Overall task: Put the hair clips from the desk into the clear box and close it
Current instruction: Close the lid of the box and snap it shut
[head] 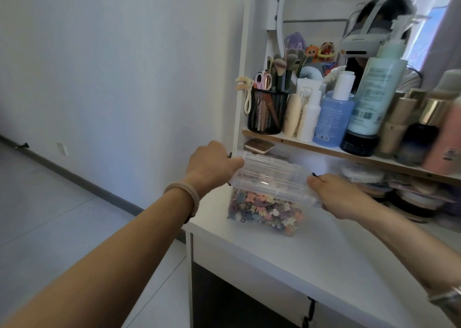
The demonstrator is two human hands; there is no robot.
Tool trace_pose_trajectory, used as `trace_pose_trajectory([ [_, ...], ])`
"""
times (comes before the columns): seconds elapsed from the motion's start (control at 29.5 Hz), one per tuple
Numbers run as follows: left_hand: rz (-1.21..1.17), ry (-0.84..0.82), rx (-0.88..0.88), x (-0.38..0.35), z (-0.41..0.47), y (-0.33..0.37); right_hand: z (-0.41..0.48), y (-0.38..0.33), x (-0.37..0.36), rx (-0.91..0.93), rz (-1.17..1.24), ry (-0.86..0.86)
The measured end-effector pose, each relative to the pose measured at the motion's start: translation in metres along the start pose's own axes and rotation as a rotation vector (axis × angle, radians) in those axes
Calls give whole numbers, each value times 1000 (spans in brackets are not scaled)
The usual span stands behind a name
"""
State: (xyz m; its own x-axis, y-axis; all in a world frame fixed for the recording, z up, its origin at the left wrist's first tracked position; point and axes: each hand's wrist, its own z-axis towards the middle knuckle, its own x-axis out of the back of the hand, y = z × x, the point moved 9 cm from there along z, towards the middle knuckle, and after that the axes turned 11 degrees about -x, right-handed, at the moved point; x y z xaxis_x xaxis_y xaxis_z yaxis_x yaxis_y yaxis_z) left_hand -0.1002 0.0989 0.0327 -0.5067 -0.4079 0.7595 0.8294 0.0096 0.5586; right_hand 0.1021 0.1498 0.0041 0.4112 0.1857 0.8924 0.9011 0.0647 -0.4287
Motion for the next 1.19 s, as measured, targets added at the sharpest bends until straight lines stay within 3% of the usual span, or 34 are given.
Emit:
trace_pose_trajectory([
  [0.1, 95, -40, 28, -4, -4, -9, 3, -6, 0, 25, -14, 21],
  [0.27, 16, -10, 68, -8, -4, -19, 4, -11, 0, 8, 25, 27],
  [0.41, -382, -46, 171, -24, -5, -32, 11, -17, -4, -17, 105, 45],
  [0.51, -517, 49, 192, -22, -2, -41, 21, -23, -8, -46, 174, 45],
  [0.61, -496, 129, 138, -18, 8, -47, 34, -35, -15, -38, 232, 30],
  [0.98, -482, 125, 75, -25, 49, -59, 73, -46, -22, -66, 366, 69],
  [1.19, -419, 122, 154, -35, 55, -81, 78, -40, -32, -74, 519, 32],
])
